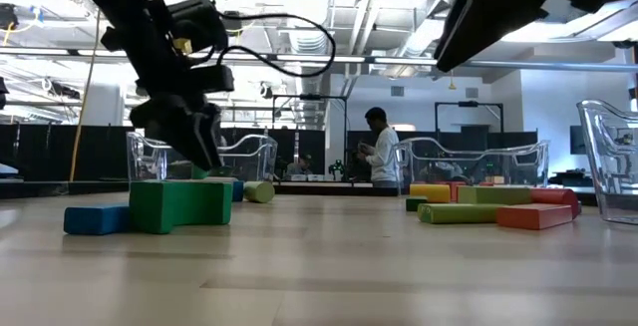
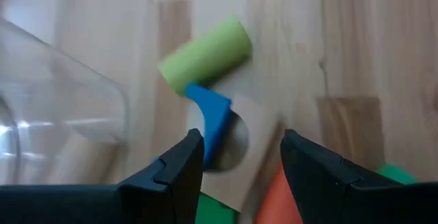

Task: Sort blocks by size
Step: Put the brown arch block into the top right transparent bin

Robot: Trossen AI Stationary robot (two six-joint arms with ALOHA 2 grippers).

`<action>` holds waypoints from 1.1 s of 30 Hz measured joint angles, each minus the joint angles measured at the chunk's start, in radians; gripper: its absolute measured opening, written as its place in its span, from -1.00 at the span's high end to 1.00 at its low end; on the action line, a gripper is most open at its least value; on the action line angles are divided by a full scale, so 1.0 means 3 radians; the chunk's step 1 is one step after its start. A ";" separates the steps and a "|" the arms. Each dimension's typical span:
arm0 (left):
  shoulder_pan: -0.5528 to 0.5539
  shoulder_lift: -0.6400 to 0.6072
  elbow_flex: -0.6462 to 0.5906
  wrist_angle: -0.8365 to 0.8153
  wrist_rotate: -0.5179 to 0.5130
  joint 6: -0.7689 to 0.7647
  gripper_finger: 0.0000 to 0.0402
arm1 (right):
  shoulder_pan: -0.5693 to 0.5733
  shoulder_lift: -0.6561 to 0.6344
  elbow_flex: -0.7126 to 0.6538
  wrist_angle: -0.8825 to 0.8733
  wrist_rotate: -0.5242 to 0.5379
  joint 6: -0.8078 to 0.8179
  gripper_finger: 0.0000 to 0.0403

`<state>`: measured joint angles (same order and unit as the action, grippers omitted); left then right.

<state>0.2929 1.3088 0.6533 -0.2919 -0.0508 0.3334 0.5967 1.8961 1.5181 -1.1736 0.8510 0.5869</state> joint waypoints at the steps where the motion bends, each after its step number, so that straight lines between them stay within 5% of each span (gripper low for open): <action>1: 0.0017 0.0002 -0.0001 -0.0038 0.0020 0.0020 0.11 | 0.0002 0.0000 0.0000 0.0000 0.0001 0.0000 0.30; 11: 0.0038 0.0064 -0.0003 0.0008 0.0273 0.0126 0.26 | -0.0034 0.0000 0.0000 0.0001 0.0023 -0.0001 0.30; 22: 0.0038 0.0741 0.0003 0.0393 0.0319 0.0129 0.28 | -0.0033 0.0000 0.0000 0.0011 0.0040 -0.0001 0.30; 33: 0.0015 0.0535 -0.0009 0.0228 0.0293 0.0150 0.61 | -0.0030 0.0000 0.0000 0.0010 0.0039 -0.0004 0.30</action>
<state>0.2974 1.4692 0.6506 -0.2235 0.0370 0.3783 0.5877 1.8961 1.5181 -1.1706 0.8627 0.5858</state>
